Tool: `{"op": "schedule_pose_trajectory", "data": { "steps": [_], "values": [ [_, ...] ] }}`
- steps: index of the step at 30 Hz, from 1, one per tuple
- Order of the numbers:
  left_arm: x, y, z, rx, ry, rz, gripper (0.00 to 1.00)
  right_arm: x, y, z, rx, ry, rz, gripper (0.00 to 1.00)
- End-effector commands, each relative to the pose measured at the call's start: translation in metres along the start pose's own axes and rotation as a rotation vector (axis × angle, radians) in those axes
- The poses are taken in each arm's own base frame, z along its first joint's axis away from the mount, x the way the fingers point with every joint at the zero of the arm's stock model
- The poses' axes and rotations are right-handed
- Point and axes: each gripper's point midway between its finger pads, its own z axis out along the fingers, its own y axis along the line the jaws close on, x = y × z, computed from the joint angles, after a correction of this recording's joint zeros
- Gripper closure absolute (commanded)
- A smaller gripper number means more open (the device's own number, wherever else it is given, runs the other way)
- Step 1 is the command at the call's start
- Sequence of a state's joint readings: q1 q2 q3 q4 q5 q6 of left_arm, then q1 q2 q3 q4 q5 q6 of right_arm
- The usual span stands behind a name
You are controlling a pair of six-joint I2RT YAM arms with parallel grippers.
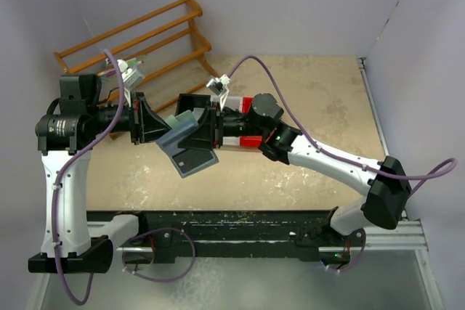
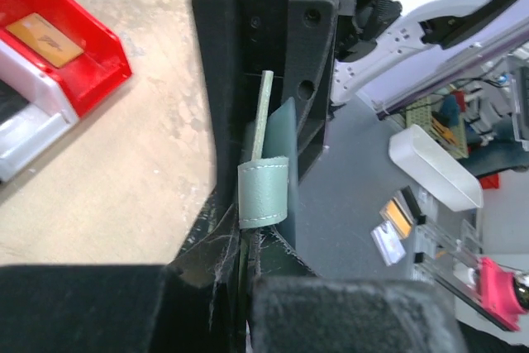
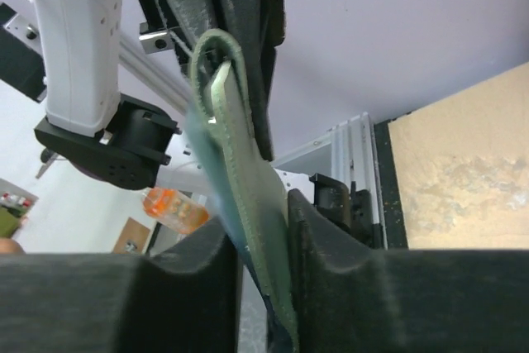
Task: Take the credit cards out of the card holder
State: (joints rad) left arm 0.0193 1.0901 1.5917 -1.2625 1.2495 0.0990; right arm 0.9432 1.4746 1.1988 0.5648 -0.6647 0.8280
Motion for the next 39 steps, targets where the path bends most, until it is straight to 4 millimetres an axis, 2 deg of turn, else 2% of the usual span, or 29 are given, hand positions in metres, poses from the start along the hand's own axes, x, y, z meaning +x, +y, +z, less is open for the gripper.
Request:
{"op": "schedule_pose_trajectory", "data": {
  "steps": [1, 4, 7, 9, 17, 20, 23, 27, 31, 34, 36, 39],
  "values": [
    [-0.006, -0.008, -0.002, 0.024, -0.014, 0.066, 0.96, -0.008, 0.022, -0.001, -0.095, -0.019, -0.035, 0.81],
    [-0.005, -0.005, -0.004, -0.007, -0.010, 0.101, 0.85, -0.003, 0.025, -0.001, -0.120, 0.007, -0.011, 0.91],
    [-0.006, -0.003, -0.005, -0.036, -0.012, 0.129, 0.64, 0.002, 0.026, -0.002, -0.133, 0.038, -0.002, 0.97],
    [-0.007, -0.002, -0.006, -0.059, -0.016, 0.152, 0.53, 0.004, 0.027, -0.003, -0.142, 0.050, -0.007, 1.00],
    [-0.007, -0.016, -0.009, -0.031, -0.026, 0.209, 0.31, 0.015, 0.026, -0.008, -0.124, 0.140, -0.060, 1.00],
    [-0.003, -0.017, -0.009, -0.018, -0.020, 0.218, 0.27, 0.014, 0.024, -0.007, -0.107, 0.151, -0.065, 1.00],
    [0.005, -0.006, -0.008, -0.048, -0.004, 0.231, 0.28, 0.012, 0.025, -0.005, -0.108, 0.161, -0.064, 1.00],
    [0.020, 0.017, -0.009, -0.138, 0.037, 0.254, 0.31, 0.008, 0.029, -0.004, -0.123, 0.166, -0.079, 1.00],
    [0.025, 0.025, -0.009, -0.156, 0.053, 0.240, 0.37, 0.005, 0.034, -0.004, -0.139, 0.172, -0.097, 1.00],
    [0.023, 0.024, -0.007, -0.144, 0.043, 0.228, 0.49, 0.005, 0.036, -0.004, -0.147, 0.186, -0.098, 1.00],
    [0.021, 0.023, -0.006, -0.132, 0.036, 0.214, 0.63, 0.007, 0.038, -0.004, -0.162, 0.199, -0.095, 1.00],
    [0.019, 0.019, -0.004, -0.098, 0.027, 0.179, 0.81, 0.013, 0.043, -0.008, -0.198, 0.226, -0.088, 0.89]
  ]
}}
